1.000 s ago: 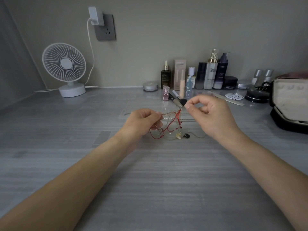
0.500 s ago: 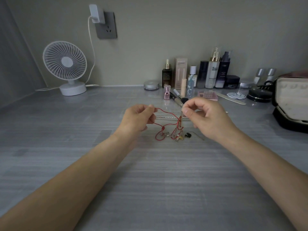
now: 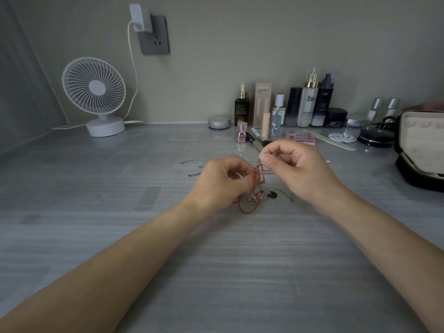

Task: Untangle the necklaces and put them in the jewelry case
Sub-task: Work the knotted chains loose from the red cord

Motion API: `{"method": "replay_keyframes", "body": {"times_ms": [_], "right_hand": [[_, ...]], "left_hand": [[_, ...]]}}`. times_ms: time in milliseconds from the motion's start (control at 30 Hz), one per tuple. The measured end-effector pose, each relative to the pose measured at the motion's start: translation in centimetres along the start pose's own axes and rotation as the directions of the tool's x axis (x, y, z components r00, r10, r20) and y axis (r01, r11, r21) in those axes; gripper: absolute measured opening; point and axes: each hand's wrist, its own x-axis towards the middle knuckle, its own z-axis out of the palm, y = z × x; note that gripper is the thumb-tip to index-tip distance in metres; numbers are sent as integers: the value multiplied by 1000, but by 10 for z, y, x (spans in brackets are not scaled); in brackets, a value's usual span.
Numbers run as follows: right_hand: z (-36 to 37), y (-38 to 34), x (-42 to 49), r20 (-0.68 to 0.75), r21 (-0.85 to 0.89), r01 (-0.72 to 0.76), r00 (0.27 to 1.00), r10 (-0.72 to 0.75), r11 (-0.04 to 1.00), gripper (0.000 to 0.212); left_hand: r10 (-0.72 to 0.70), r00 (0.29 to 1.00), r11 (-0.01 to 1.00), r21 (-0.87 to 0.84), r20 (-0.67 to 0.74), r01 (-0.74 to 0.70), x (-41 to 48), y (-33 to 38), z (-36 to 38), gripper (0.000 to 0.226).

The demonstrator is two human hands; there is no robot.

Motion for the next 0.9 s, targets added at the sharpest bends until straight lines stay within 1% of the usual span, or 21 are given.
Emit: {"method": "replay_keyframes", "body": {"times_ms": [100,200,300,400,533,700,900], "right_hand": [[-1,3,1,-29,-32,-58,998,57,998,12],[-1,5,0,19,-52,-117,993,118,992,15],[-2,4,-1,69,-50,-143,987,146,988,26],[-2,5,-1,86,-49,-151,984,155,987,13],[-2,6,0,81,-57,-190,978,194,980,13],[0,6,-1,76,-105,-113,990,122,988,19],[-4,12,3,9,-137,-111,994,113,984,20]], "left_hand": [[-27,999,997,-70,-19,26,0,1,-2,15],[-17,1000,996,-93,-22,15,0,1,-3,15],[5,1000,998,-68,-10,-6,0,1,-3,16],[8,1000,999,-31,8,-8,0,0,-2,17],[-8,1000,999,-50,6,9,1,-2,-3,20],[-15,1000,1000,-2,13,15,0,0,-2,17],[-136,990,990,-30,-40,135,2,-1,-4,18]]}}
